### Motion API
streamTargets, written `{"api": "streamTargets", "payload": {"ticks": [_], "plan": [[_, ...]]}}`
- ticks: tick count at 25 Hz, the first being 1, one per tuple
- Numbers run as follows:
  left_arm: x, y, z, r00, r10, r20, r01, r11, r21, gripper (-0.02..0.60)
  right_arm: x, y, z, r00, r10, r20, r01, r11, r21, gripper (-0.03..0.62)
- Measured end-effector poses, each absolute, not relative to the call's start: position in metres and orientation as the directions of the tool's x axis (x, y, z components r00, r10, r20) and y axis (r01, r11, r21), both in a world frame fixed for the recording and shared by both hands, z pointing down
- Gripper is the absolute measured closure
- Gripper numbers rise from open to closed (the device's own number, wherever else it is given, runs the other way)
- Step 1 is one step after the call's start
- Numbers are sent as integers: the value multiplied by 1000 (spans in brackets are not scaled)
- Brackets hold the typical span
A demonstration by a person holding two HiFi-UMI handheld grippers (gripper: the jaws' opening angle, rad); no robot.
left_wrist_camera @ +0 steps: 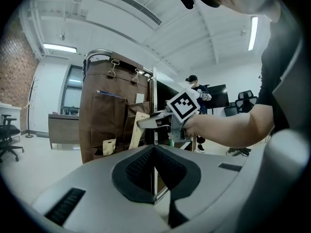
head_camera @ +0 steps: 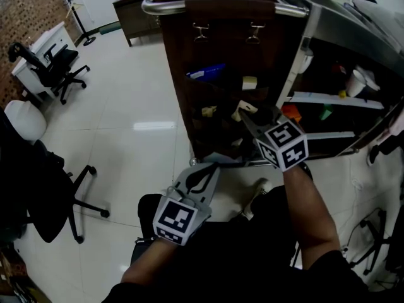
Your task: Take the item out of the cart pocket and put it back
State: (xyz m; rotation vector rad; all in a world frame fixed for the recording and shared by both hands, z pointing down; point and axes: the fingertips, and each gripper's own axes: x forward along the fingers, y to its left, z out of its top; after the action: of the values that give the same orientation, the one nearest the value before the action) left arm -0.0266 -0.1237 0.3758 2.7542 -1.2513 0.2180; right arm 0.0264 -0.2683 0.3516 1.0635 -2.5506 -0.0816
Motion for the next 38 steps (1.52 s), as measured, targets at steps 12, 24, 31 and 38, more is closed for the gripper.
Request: {"api": "streamTargets", "payload": {"ticks": [12, 24, 31, 38], "plan": [[-34, -118, 368, 641, -752, 154, -764, -644, 35, 581, 42, -157, 272, -704, -693, 156, -682, 720, 124, 522], [-27, -108, 358, 667, -734, 126, -742, -671, 17, 581, 50, -104, 379, -708, -634, 311, -671, 741, -14, 522], [-21, -101, 364, 682, -716, 149, -725, -689, 5, 581, 38, -96, 399, -729, -598, 334, -647, 761, -48, 522], [-21, -100, 364, 687, -712, 146, -722, -691, 25, 581, 38, -100, 394, -732, -602, 318, -648, 760, -53, 522]]}}
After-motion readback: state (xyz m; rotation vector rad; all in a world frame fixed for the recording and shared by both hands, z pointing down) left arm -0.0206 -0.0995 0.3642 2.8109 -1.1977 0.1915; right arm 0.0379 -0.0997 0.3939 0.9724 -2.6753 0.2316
